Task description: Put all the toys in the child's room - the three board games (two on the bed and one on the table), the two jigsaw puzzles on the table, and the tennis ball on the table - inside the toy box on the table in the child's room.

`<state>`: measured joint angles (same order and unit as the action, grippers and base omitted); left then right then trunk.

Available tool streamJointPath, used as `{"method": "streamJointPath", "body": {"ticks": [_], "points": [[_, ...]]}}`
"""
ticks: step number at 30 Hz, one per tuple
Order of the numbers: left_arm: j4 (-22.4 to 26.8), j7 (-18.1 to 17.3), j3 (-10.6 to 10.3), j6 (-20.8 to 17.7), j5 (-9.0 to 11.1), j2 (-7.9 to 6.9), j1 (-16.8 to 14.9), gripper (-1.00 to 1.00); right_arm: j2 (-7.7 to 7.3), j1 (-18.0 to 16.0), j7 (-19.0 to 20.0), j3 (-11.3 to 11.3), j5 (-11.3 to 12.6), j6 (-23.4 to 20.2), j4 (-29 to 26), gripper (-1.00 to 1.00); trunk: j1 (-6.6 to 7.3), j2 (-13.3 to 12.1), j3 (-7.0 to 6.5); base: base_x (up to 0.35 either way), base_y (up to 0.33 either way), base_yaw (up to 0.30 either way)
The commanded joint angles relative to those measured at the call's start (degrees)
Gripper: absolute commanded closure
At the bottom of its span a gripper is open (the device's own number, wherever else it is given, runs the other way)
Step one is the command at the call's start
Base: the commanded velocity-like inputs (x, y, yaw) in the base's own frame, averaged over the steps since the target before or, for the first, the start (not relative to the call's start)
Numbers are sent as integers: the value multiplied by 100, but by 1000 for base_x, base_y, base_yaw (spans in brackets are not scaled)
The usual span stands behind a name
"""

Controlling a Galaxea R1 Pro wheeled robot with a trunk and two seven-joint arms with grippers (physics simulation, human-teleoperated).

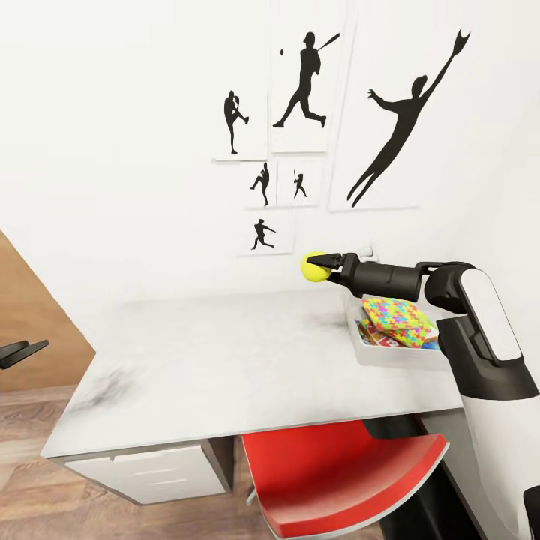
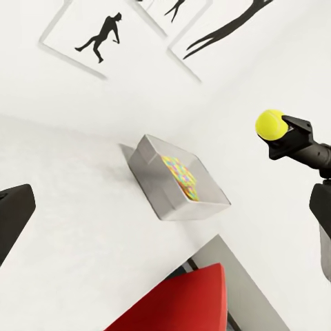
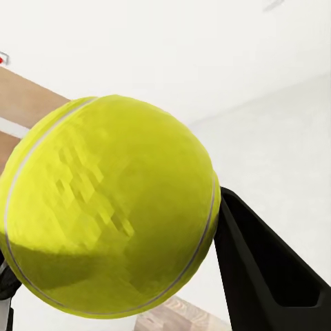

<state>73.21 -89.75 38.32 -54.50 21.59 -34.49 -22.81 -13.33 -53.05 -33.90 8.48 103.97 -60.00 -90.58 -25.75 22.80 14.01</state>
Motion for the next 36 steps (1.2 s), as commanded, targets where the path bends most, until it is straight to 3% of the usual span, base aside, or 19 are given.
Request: {"method": "streamJointPath", "body": {"ticks": [1, 30, 36], "points": [[1, -25, 3, -61, -8, 1, -5, -100, -3, -6, -73, 5, 71, 0, -4, 100, -3, 12, 10, 0, 0, -5], [1, -25, 8, -61, -7, -3, -5, -100, -125, -43, -62, -30, 62, 0, -4, 100, -3, 12, -232, 0, 0, -129], [1, -25, 4, -61, -6, -1, -5, -100, -516, -187, -64, -172, 66, 0, -3, 100, -3, 12, -284, 0, 0, -163]]}}
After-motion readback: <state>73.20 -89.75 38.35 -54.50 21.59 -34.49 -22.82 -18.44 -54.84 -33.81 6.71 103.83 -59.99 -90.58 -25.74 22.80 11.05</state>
